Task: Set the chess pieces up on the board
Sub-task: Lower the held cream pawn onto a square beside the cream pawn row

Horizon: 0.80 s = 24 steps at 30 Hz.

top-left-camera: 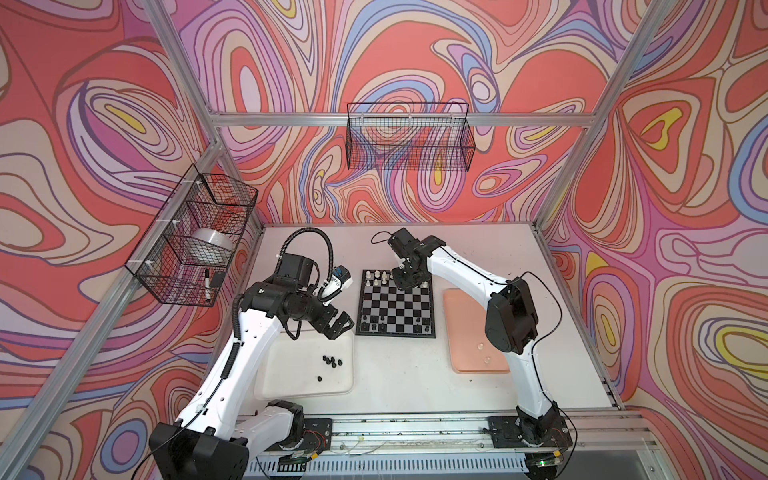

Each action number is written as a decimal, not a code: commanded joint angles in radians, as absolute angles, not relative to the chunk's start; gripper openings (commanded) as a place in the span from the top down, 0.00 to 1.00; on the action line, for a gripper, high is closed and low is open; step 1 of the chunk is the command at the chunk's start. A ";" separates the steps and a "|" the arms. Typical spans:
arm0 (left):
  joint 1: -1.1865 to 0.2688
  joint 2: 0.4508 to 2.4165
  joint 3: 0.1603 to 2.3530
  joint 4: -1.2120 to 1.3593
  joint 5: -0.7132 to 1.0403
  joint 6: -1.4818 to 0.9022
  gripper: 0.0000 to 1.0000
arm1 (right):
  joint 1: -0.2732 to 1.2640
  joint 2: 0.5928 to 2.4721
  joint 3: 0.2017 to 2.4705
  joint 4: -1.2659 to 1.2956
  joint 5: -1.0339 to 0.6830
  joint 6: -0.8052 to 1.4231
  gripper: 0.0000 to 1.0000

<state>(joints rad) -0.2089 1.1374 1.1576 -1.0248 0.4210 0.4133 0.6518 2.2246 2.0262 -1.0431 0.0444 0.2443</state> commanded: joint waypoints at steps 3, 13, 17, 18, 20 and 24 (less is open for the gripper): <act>-0.195 1.121 1.153 -1.007 0.412 0.396 0.01 | 0.661 2.297 2.123 -1.055 0.051 0.215 0.90; -0.184 1.125 1.159 -1.011 0.425 0.390 0.01 | 0.666 2.355 2.165 -1.025 0.054 0.201 0.90; -0.184 1.126 1.157 -1.008 0.424 0.390 0.01 | 0.668 2.365 2.174 -1.016 0.063 0.198 0.90; -0.183 1.125 1.157 -1.008 0.425 0.391 0.01 | 0.667 2.365 2.174 -1.011 0.064 0.196 0.90; -0.183 1.124 1.157 -1.008 0.424 0.391 0.01 | 0.667 2.367 2.176 -1.006 0.064 0.196 0.90; -0.182 1.119 1.156 -1.008 0.425 0.390 0.01 | 0.670 2.380 2.192 -1.008 0.064 0.197 0.89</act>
<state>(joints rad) -0.1879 1.1343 1.1568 -1.0092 0.4156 0.3920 0.6624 2.3520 2.1551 -1.0241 0.0525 0.2024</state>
